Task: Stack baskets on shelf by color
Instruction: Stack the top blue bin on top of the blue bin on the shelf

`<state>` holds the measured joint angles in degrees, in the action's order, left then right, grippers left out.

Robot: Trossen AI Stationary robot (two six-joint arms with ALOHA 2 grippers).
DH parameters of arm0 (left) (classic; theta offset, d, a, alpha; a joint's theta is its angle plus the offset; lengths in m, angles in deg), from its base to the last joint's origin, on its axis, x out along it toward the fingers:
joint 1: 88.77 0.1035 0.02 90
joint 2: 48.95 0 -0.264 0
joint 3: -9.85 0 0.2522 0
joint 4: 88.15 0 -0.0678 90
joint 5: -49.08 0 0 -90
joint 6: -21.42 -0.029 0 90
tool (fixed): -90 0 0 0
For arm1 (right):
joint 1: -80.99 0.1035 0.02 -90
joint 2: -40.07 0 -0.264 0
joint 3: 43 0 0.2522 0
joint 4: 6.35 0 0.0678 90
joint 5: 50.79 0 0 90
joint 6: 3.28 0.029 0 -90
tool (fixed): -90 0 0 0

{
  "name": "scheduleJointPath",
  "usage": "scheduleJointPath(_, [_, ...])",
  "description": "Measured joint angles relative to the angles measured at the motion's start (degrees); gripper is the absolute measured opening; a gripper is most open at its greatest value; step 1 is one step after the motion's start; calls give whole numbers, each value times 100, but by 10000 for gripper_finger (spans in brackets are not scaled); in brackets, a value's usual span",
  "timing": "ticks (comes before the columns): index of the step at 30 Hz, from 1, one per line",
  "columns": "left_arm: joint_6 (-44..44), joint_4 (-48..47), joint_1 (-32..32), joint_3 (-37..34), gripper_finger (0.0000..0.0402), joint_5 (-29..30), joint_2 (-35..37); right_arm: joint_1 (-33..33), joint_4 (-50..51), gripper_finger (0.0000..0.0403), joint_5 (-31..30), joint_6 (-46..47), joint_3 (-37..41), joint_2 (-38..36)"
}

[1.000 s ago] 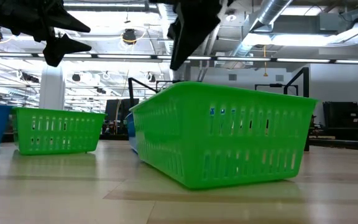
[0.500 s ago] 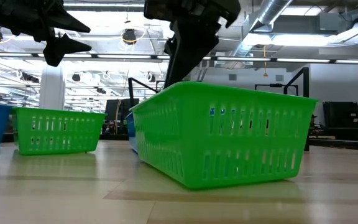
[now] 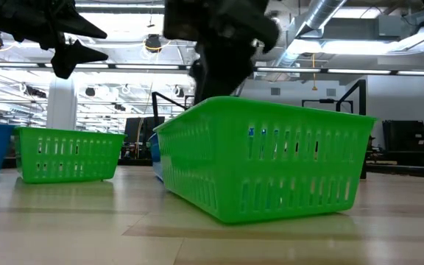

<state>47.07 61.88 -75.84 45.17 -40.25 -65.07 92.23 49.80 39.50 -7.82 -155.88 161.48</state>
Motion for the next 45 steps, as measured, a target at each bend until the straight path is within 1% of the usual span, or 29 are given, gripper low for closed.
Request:
scheduleJointPath(5, [2, -61, 1, 0, 227, 4, -2, -33, 223, 172, 1, 45, 19, 279])
scheduleJointPath(23, [5, -67, -1, 0, 227, 17, 0, -55, 184, 129, -56, -43, 7, 271])
scheduleJointPath(26, [6, -67, 1, 2, 227, 17, -2, -51, 188, 110, -175, -74, 7, 271])
scheduleJointPath(31, [24, -67, 1, 2, 227, 18, 0, -63, 194, 68, -175, -135, 7, 271])
scheduleJointPath(35, [41, -67, -1, 2, 227, 20, -2, -91, 190, 50, -184, -148, 7, 271])
scheduleJointPath(39, [47, -69, 0, 2, 227, 20, -2, -79, 172, 15, -405, -227, 7, 269])
scheduleJointPath(42, [46, -80, -1, 2, 227, 20, -2, -23, 133, 13, -564, -390, 7, 218])
scheduleJointPath(45, [46, -80, 1, 1, 227, 20, -1, 32, 121, 7, -562, -555, -94, 10])
